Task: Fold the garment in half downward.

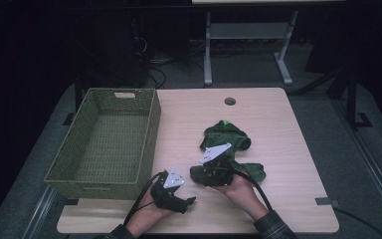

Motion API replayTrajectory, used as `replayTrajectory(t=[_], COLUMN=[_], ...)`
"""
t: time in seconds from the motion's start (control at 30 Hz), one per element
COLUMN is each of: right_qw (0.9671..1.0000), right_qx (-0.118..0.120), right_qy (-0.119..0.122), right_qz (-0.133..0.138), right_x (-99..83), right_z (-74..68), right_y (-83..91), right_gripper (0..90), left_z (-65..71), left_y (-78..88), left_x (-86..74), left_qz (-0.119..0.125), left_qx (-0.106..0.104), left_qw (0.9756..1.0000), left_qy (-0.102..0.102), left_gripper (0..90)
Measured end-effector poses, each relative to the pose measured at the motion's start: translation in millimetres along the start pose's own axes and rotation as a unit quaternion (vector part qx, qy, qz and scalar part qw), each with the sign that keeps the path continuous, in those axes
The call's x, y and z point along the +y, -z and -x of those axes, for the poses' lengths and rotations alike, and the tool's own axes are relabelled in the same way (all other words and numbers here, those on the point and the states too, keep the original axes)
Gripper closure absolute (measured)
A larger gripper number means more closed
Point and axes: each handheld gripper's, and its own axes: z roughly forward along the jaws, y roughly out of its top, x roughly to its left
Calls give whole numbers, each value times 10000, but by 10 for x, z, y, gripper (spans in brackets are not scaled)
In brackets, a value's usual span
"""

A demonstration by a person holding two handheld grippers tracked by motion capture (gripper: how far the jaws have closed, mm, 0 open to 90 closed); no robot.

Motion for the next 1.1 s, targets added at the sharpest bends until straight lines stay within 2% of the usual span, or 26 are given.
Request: replayTrajectory(t=[0.1, 0.13, 0.23, 0.3, 0.33, 0.4, 0.47, 0.57, 0.63, 0.73, 0.83, 0.87, 0.9, 0.93, 1.0, 1.1], right_qw=[9999, 9996, 9994, 9989, 9983, 9982, 9976, 9976, 9975, 9988, 9995, 9995, 9997, 9997, 9997, 9998], right_qx=[-115, -228, -291, -351, -417, -442, -570, -561, -541, -245, -43, -43, 126, 173, 191, 174], right_qy=[44, 90, -63, 13, 130, 121, 196, 229, 274, 137, 8, 8, -44, 14, 97, 24], right_qz=[-64, -119, -191, -298, -377, -382, -349, -337, -354, -396, -315, -315, -210, -162, -101, 76], right_x=[1, -1, -20, -47, -63, -87, -97, -106, -110, -125, -132, -132, -116, -106, -86, -67], right_z=[-14, -2, 11, 5, 7, -13, -35, -47, -43, -38, -45, -45, -55, -63, -93, -81], right_y=[-39, -60, -111, -173, -208, -256, -278, -274, -268, -237, -194, -194, -162, -147, -118, -22], right_gripper=[740, 733, 729, 730, 734, 765, 821, 869, 872, 876, 876, 876, 875, 875, 874, 872], left_z=[1, 0, 0, -1, -1, 0, -1, 0, 0, 1, -1, -1, -1, -4, 0, -1], left_y=[0, -1, -1, 1, 1, 2, 3, 4, 4, 3, 4, 4, 4, 5, 1, 2], left_x=[0, -1, 0, 0, 0, -1, -1, -2, -2, -2, -2, -2, -2, -3, -4, -4], left_qz=[3, 9, 7, -2, -2, -3, -6, -4, -4, 1, -1, -1, -1, -7, 27, 26], left_qx=[0, -3, -9, -12, -12, -17, -13, -13, -12, -12, -14, -14, -15, -24, -29, -30], left_qw=[10000, 10000, 10000, 10000, 10000, 10000, 10000, 10000, 10000, 10000, 10000, 10000, 10000, 10000, 10000, 10000], left_qy=[4, 3, 3, -6, -6, -5, -10, -8, -9, -1, -10, -10, -10, -22, 14, 9], left_gripper=[126, 126, 126, 126, 126, 126, 126, 126, 126, 126, 126, 126, 126, 125, 126, 125])
